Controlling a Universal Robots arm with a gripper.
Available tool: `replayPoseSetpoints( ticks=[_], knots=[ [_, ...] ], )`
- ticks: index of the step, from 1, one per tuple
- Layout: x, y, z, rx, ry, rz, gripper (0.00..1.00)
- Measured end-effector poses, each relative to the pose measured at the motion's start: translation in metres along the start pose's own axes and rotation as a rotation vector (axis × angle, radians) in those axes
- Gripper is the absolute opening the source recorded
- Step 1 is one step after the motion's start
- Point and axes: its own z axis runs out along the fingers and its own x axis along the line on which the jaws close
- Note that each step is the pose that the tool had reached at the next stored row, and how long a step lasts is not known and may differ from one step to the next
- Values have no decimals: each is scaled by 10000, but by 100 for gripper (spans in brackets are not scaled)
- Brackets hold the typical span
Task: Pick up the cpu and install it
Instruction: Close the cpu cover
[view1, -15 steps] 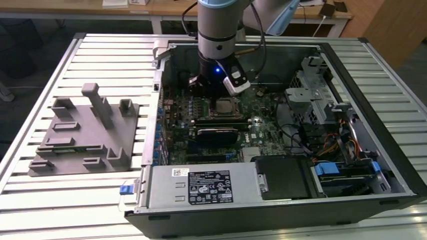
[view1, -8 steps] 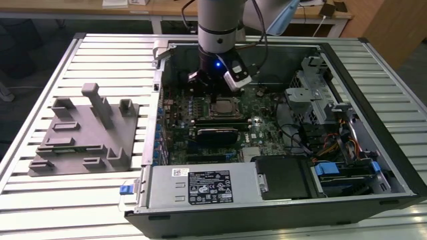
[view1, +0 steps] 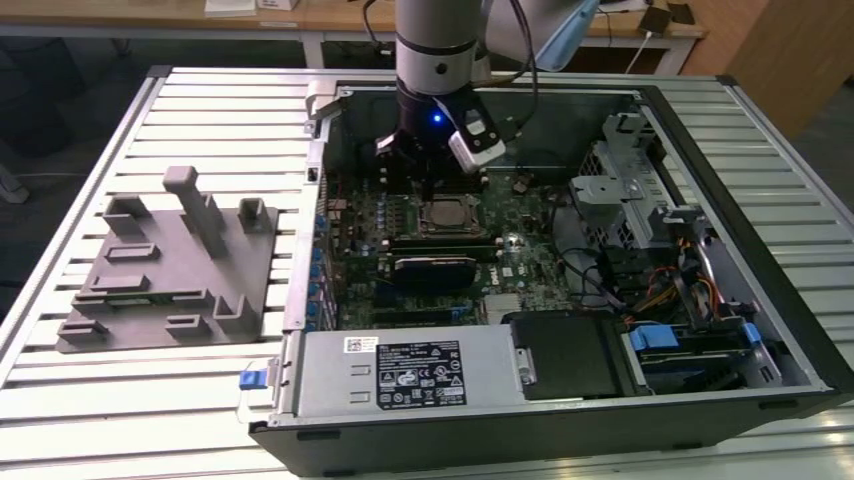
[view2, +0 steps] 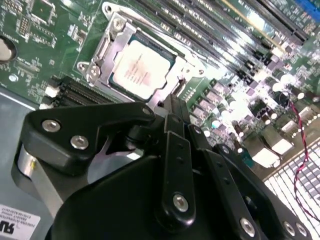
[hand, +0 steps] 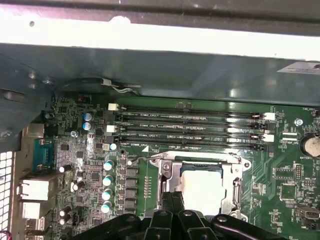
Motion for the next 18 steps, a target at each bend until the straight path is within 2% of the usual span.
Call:
replayPoseSetpoints(
  ticks=[5,14,18],
  knots=[
    [-22,-1,-3,4,4,-1,11],
    [-267,-11,1,2,2,0,11],
    [-309,-13,1,2,1,0,11]
  ],
)
